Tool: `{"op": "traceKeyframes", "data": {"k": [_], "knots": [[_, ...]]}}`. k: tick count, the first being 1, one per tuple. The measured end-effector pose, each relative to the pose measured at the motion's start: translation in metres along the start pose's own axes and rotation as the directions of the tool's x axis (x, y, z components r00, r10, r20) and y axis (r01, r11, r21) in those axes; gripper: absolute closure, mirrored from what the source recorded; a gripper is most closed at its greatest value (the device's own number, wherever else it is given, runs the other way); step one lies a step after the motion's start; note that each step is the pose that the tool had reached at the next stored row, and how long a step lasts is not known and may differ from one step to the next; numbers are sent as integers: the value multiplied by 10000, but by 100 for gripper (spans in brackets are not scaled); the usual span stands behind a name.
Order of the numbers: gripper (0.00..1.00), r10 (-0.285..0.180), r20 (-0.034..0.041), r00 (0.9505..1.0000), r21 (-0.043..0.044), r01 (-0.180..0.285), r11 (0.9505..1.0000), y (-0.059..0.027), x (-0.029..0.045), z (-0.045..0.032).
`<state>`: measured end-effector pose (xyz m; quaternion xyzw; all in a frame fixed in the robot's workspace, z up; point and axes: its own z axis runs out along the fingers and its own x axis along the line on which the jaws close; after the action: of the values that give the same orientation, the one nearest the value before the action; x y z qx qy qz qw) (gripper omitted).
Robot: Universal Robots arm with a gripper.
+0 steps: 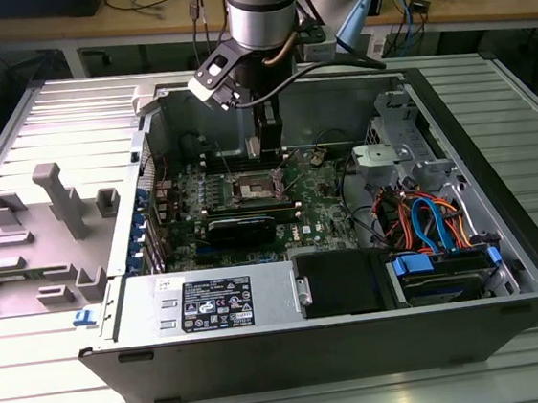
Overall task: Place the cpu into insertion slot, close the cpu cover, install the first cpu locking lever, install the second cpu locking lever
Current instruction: 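Place the cpu into insertion slot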
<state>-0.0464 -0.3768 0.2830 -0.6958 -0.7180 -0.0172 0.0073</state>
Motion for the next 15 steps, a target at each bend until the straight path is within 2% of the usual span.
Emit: {"op": "traceKeyframes", "data": {"k": [15], "knots": [[45,-1,1,10000,-4,1,10000,-39,-2,89]]}}
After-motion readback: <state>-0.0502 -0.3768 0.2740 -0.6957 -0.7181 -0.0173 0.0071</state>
